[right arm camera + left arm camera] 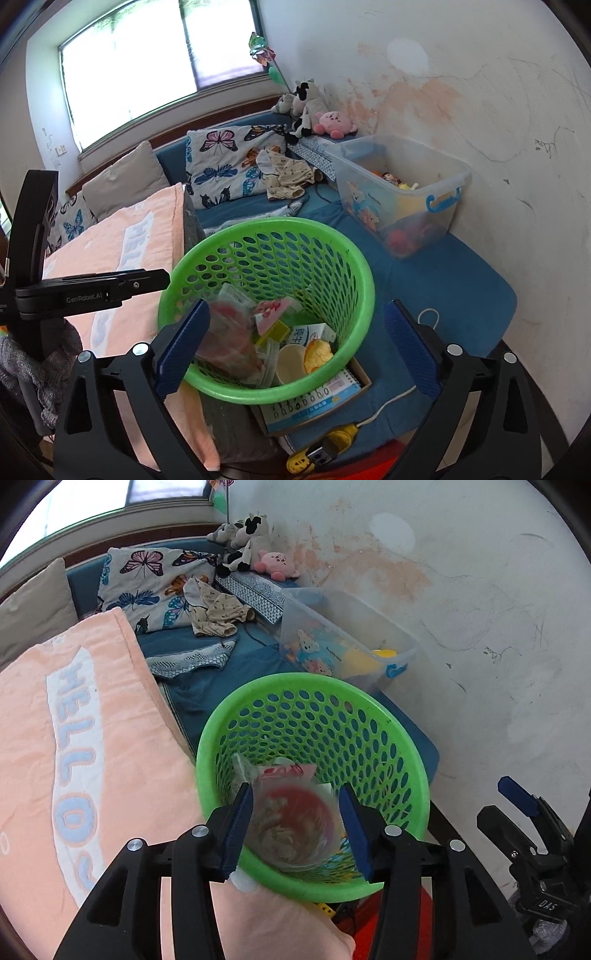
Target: Collect trash
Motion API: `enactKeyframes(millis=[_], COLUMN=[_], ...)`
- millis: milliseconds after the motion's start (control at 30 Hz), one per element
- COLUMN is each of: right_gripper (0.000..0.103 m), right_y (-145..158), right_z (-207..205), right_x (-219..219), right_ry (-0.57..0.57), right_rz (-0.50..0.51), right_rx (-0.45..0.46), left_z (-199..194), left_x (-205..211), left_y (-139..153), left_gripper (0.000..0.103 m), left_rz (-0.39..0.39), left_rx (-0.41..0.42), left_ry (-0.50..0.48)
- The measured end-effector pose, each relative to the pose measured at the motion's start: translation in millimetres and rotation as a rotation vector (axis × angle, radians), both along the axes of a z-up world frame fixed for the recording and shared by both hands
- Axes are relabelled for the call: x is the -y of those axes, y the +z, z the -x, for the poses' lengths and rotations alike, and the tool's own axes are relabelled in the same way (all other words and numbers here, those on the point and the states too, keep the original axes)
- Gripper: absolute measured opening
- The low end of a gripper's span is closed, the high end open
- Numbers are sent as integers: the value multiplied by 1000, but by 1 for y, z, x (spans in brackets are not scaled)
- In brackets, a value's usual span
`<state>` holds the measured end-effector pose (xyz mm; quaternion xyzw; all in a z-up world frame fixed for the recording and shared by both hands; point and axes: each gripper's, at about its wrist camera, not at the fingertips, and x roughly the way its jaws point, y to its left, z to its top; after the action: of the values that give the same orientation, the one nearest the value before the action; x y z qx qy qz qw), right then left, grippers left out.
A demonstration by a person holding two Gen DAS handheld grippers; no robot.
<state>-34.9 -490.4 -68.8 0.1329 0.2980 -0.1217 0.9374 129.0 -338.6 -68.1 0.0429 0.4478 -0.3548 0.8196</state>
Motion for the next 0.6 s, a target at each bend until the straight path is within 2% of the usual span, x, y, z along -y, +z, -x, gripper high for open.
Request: enactKeyframes(millis=[133, 400, 600], right_gripper=[98, 98, 99], right_y=[0, -1, 1], right_z=[3, 5, 6], right_x=[-1, -13, -35], right_ry=[-22, 1, 40], right_rz=[-13, -54, -62], right_rx=[15, 13, 7], left_z=[3, 15, 28], left_x=[-8, -39, -69], left_y=[4, 20, 34], left_gripper=[59, 83, 92], left_rz=[3, 26, 25], left_rx=[14, 80, 141], left_ry=[11, 35, 77])
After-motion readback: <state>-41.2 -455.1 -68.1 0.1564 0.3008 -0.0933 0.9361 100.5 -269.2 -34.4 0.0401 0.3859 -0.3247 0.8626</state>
